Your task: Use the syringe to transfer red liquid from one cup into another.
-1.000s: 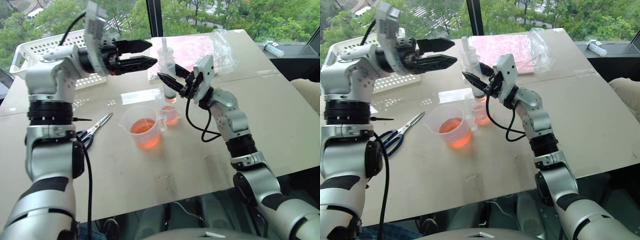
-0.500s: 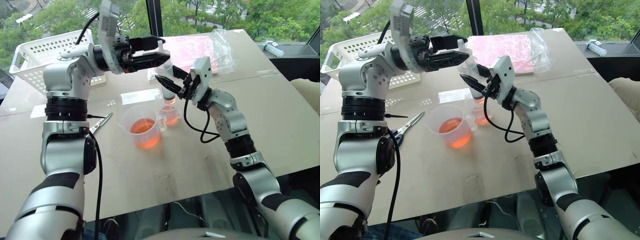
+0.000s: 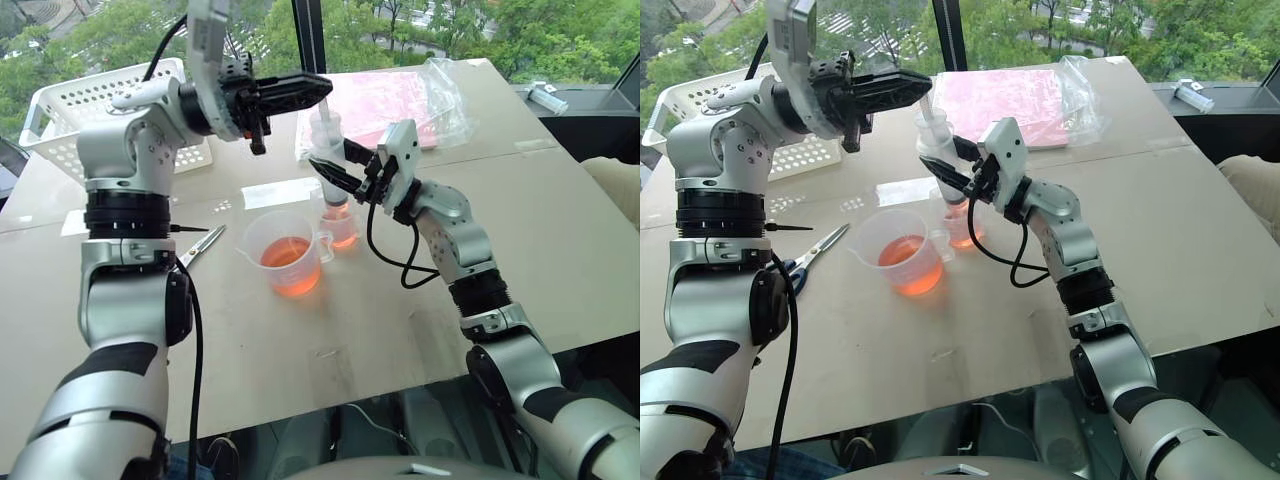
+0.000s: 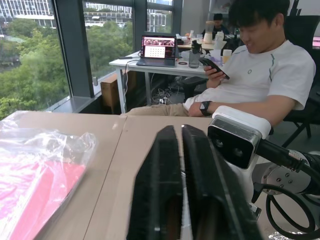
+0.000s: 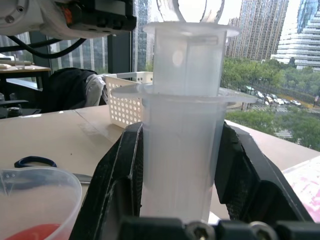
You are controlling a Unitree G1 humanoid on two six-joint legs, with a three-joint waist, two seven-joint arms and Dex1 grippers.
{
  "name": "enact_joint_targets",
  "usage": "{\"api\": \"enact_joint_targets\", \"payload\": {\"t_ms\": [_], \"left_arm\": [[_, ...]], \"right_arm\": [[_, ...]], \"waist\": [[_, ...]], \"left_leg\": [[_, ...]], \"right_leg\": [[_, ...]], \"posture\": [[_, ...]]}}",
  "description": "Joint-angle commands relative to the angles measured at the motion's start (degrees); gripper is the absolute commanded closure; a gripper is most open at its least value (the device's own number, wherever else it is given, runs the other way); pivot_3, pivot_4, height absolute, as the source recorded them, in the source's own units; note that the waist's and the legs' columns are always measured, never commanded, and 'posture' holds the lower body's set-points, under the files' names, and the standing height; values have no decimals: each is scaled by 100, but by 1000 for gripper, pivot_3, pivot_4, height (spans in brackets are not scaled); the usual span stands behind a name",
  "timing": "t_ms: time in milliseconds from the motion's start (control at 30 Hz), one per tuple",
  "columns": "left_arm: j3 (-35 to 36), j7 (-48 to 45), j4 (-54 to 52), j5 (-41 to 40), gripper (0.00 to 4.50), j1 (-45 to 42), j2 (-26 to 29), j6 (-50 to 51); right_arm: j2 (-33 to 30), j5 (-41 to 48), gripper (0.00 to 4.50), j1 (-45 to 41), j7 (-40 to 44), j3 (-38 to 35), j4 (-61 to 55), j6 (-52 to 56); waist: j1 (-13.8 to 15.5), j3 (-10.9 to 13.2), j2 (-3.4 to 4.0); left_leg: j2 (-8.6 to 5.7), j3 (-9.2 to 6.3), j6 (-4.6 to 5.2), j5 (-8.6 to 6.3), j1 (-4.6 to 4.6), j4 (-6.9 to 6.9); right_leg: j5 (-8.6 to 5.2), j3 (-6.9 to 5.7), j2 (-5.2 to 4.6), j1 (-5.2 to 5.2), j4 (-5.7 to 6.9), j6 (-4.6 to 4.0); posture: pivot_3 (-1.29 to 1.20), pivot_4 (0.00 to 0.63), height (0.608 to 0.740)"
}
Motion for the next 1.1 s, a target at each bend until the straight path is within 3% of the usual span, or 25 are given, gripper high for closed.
{"api": "enact_joint_targets", "payload": {"t_ms": [33, 500, 700, 1000, 1100], "left_arm": [[-179, -100, -231, 139, 4395, 100, 30, -41], [-160, -20, -162, 209, 4395, 166, 31, -101], [350, 184, -98, -309, 4395, -208, -78, 197], [338, -66, 267, -172, 4395, -290, 341, 353], [320, -105, 335, -79, 3230, -263, 384, 218]], "right_arm": [[89, 82, 2989, -193, 1, -55, -267, -162], [106, 74, 2989, -299, 20, -101, -198, -214], [108, 82, 2989, -296, 35, -118, -195, -213], [116, 81, 2989, -298, 48, -161, -182, -222], [114, 85, 2989, -299, 49, -162, -181, -221]], "waist": [[-4, 0, 0], [-4, 0, 0], [-2, 0, 0], [-13, 0, 0], [-4, 0, 0]], "left_leg": [[0, 0, 0, 0, 0, 0], [1, 0, 0, 0, 0, 2], [0, -1, 0, 0, 0, 4], [0, -1, 0, 0, -1, 8], [-1, -2, 0, 0, -1, 8]], "right_leg": [[0, 1, 0, 0, 0, 0], [0, 1, 0, 0, 1, 0], [0, 0, -1, 0, 2, 0], [0, 0, 4, 0, 7, 0], [0, -1, 4, 0, 6, 0]], "posture": [[0, 150, 740], [0, 150, 740], [0, 150, 740], [0, 150, 740], [0, 150, 740]]}}
